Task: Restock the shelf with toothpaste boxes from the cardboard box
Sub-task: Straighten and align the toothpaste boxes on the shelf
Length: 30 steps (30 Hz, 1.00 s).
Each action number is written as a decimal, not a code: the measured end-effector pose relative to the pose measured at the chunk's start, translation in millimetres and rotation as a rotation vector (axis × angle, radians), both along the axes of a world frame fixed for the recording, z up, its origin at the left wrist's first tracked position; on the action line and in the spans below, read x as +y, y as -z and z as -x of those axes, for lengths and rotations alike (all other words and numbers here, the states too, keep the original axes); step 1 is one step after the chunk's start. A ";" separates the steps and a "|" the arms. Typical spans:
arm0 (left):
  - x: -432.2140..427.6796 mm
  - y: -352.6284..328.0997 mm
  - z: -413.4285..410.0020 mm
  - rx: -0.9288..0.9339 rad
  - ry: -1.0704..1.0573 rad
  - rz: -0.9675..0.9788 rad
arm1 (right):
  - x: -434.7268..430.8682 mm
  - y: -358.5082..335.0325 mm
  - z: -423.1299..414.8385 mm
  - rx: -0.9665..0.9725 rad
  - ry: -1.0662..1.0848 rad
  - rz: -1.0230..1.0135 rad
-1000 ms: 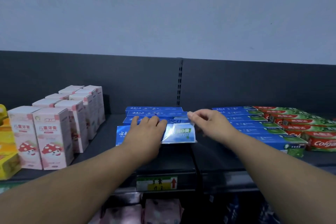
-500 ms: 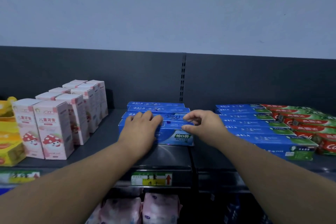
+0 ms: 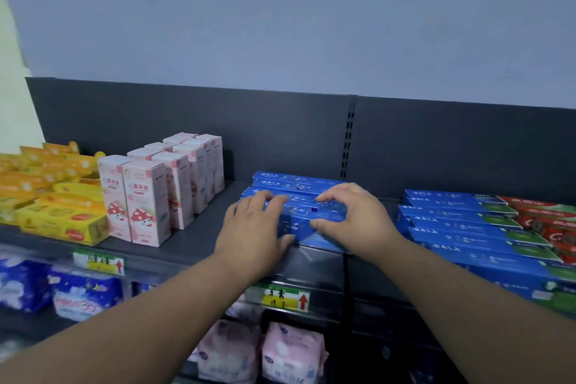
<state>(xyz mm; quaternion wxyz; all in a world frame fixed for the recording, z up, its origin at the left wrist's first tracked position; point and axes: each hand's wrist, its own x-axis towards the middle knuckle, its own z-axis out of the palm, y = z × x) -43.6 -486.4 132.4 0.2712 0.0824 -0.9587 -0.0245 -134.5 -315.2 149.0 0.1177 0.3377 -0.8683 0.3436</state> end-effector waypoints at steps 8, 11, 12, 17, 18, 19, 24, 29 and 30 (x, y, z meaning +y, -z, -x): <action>-40.1 0.2 -57.9 0.048 -0.033 -0.008 | -41.7 0.6 -43.1 0.034 -0.028 -0.020; -67.2 -1.3 -88.0 0.041 -0.038 -0.029 | -68.6 0.1 -65.7 0.054 -0.040 -0.023; -78.7 -1.7 -100.0 0.044 -0.045 -0.028 | -80.4 -0.2 -75.2 0.057 -0.043 -0.026; -157.6 -7.4 -173.2 0.069 -0.125 -0.028 | -160.2 -6.7 -132.8 0.108 -0.113 0.009; -176.3 -8.2 -189.9 0.066 -0.149 -0.037 | -178.0 -7.6 -145.7 0.110 -0.128 0.018; -195.5 -8.3 -207.3 0.066 -0.176 -0.046 | -195.4 -8.3 -158.8 0.109 -0.143 0.026; -282.2 -9.9 -289.1 0.078 -0.301 -0.088 | -279.1 -10.1 -215.8 0.096 -0.201 0.039; -347.2 -9.5 -335.9 0.096 -0.403 -0.185 | -345.9 -10.5 -246.3 0.079 -0.243 -0.003; -357.6 -7.8 -340.8 0.094 -0.414 -0.206 | -357.7 -10.0 -249.6 0.082 -0.249 -0.009</action>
